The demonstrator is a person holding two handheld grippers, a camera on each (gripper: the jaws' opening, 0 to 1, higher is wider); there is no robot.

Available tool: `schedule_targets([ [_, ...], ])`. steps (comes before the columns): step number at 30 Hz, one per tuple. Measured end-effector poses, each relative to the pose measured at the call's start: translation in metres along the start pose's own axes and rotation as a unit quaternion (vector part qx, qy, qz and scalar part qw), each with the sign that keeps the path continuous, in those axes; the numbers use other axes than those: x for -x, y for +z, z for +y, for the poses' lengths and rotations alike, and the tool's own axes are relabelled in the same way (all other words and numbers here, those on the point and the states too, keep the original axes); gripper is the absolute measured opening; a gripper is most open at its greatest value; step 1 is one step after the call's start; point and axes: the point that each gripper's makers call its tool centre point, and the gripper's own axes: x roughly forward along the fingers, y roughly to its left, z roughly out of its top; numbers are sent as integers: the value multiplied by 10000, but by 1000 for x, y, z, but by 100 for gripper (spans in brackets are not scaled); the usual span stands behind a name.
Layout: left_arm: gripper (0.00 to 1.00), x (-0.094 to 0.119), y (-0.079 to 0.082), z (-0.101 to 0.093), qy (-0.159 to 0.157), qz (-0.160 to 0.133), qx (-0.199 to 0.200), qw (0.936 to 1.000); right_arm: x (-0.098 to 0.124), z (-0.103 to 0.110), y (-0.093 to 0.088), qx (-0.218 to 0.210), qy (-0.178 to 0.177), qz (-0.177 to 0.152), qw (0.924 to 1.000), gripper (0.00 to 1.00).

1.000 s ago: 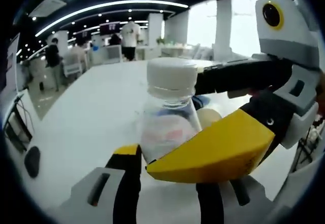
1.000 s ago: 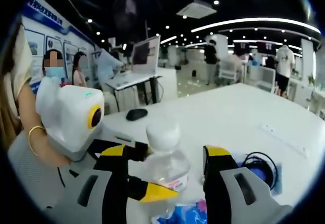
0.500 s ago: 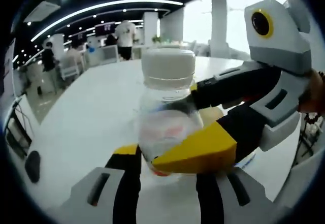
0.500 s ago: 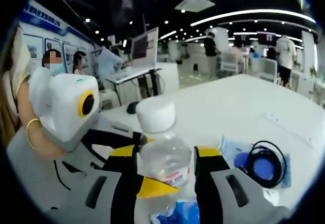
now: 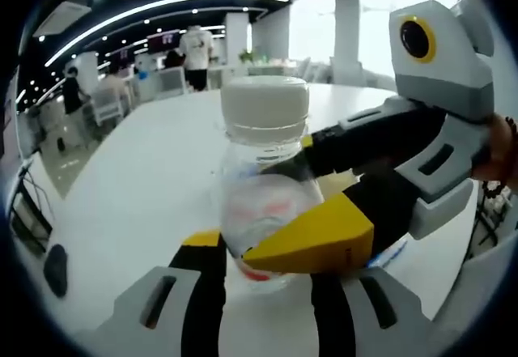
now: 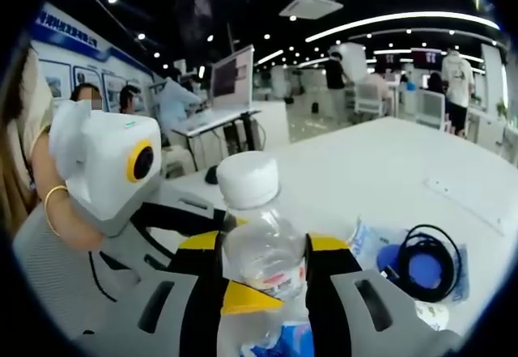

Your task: Arrange the tabletop items into an orderly group along one side of the table until the central work area is clear of visible clutter.

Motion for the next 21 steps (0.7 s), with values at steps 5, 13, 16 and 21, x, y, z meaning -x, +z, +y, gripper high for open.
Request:
schedule_targets([
  [5, 37, -1, 5, 7, 22, 3, -14, 10000, -4, -2, 8, 36, 0, -22, 10000, 38],
  [13, 37, -4, 23, 21, 113, -29, -204, 9997, -12, -10, 27, 262, -10, 53, 9996, 38],
  [16, 37, -4, 29, 27, 107, -104, -158, 9998, -15, -13, 33, 300, -21, 52, 9995, 38],
  [21, 37, -4, 43, 38, 118, -217, -128, 9996, -21, -18, 49, 432, -10, 65, 9990, 38],
])
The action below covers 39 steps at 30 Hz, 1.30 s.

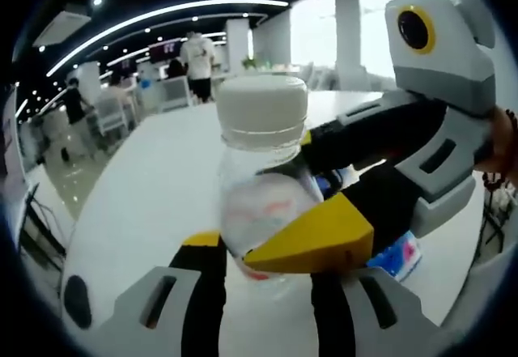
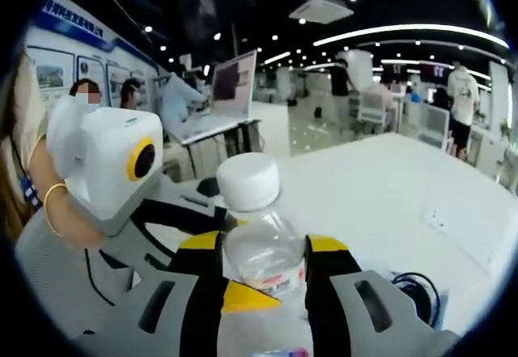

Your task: Arrange the tabletop items into an orderly group along one side of the table until the central work area is clear of visible clutter.

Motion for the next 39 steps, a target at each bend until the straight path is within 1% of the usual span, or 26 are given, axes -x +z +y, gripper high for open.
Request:
schedule_targets([
  [4, 37, 1, 10, 10, 27, -72, 20, 10000, -6, -3, 13, 141, 41, 30, 9999, 38],
  [8, 37, 1, 26, 23, 57, -165, 46, 9998, -12, -10, 31, 265, 79, 12, 9996, 38],
  [12, 37, -6, 40, 38, 109, -193, -134, 9997, -22, -21, 45, 377, 63, 74, 9992, 38],
  [17, 37, -13, 51, 57, 138, -233, -74, 9996, -37, -31, 58, 503, 122, 184, 9985, 38],
  [21, 37, -18, 51, 72, 181, -169, -56, 9997, -51, -37, 61, 501, 214, 227, 9983, 38],
  [24, 37, -24, 48, 80, 154, -114, -28, 9998, -60, -42, 59, 451, 260, 248, 9983, 38],
  [28, 37, -33, 43, 86, 52, -52, 12, 10000, -70, -49, 53, 427, 330, 319, 9980, 37],
  [32, 37, -45, 39, 96, 29, 11, 12, 10000, -80, -55, 50, 386, 346, 354, 9980, 37],
  [39, 37, -57, 37, 107, 45, 137, -5, 9999, -95, -66, 47, 284, 388, 345, 9983, 37],
])
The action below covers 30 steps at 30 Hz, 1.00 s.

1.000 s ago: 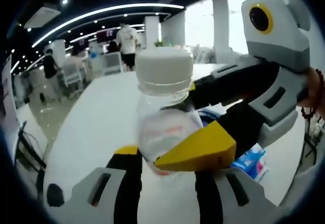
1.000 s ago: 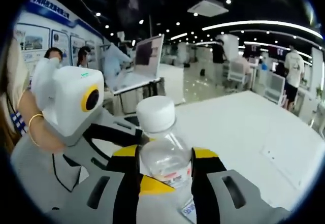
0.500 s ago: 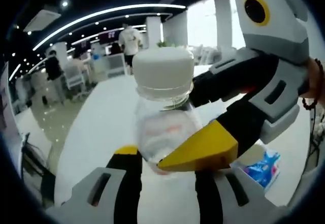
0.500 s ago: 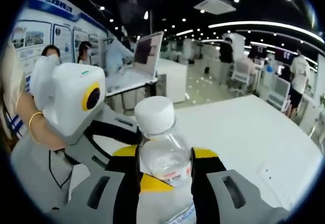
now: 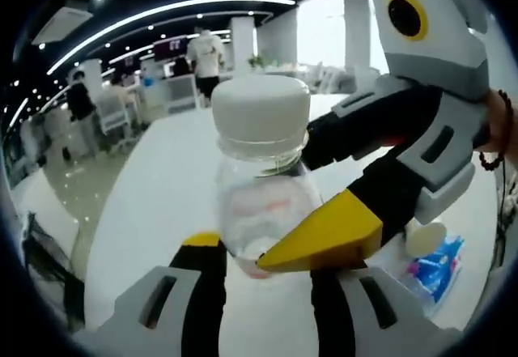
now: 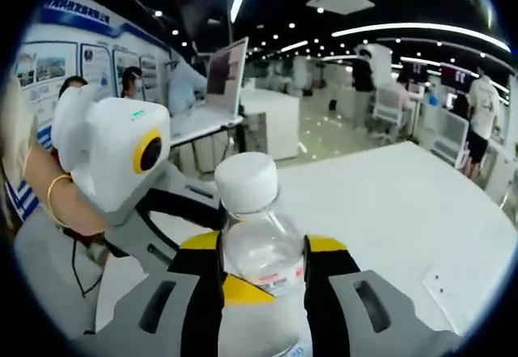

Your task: Arrange the tabletop items into an orderly group along one side of the table until the central work area is clear of visible clutter.

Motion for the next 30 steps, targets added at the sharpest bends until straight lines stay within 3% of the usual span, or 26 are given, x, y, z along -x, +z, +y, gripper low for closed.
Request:
schedule_targets([
  [19, 37, -38, -17, 28, -14, 200, 24, 9998, -40, -33, -20, 35, 194, 320, 9993, 37],
  [30, 37, -49, -21, 36, -31, 204, 101, 9997, -49, -40, -25, -67, 246, 215, 9994, 37],
])
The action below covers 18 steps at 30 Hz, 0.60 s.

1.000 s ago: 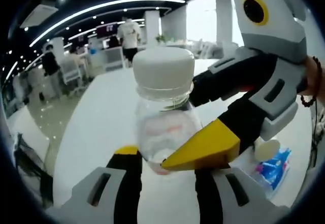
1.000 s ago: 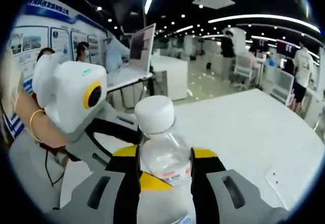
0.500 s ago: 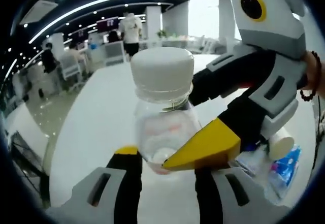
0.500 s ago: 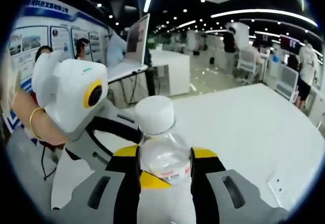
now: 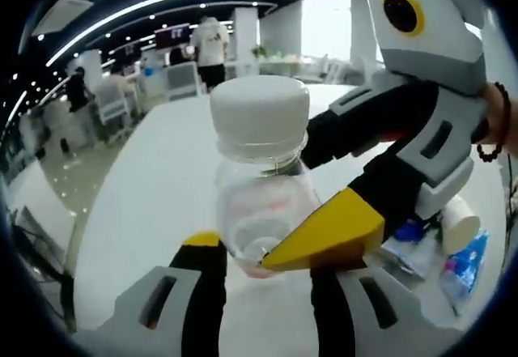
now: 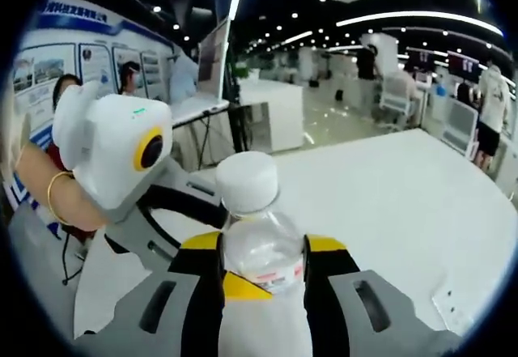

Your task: Arrange the tabletop items into an orderly group along one side of the table until the central work area is clear of visible clutter.

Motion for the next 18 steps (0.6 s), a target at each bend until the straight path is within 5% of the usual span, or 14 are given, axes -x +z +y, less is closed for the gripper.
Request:
schedule_targets([
  [18, 37, -9, 0, 0, 70, 2, 70, 10000, -1, -7, -4, -51, -12, 50, 10000, 37],
])
